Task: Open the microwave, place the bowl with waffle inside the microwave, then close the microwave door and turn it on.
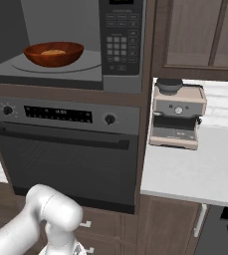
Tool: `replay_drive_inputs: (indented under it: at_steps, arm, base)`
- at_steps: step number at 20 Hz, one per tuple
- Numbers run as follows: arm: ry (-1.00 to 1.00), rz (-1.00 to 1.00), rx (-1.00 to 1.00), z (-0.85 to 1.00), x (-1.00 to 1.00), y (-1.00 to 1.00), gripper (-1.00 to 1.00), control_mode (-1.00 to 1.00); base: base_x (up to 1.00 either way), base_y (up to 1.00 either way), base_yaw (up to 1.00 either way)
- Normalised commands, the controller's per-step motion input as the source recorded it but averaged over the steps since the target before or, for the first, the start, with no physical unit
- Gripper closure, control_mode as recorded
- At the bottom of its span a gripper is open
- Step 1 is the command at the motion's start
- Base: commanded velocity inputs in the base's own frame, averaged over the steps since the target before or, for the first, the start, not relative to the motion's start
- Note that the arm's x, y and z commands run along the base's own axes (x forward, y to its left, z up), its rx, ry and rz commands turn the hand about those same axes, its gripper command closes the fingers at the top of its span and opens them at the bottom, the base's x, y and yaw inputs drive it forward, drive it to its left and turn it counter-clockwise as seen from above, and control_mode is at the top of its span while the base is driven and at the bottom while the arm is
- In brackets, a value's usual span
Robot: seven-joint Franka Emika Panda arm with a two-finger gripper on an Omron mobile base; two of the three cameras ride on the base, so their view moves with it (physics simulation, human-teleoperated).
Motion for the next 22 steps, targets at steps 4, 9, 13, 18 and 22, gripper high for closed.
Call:
replay_drive_inputs:
  at_steps: [4,9,13,18,22]
  arm:
    - [-0.01,-0.1,0.0,0.0,0.1,-0.39,-1.0,-1.0]
    - [0.03,0.04,0.04,0.0,0.24,-0.47,-1.0,-1.0]
    - [0.13,0.08,0.0,0.0,0.49,-0.33,-1.0,-1.0]
    - [0.17,0.05,-0.06,0.05,0.57,-0.2,-1.0,-1.0]
    - [0.16,0.11,-0.02,0.13,0.51,-0.25,-1.0,-1.0]
  base:
    - [0.0,0.0,0.0]
    - [0.0,0.0,0.0]
    - [0.0,0.0,0.0]
    - [0.0,0.0,0.0]
    - [0.0,0.0,0.0]
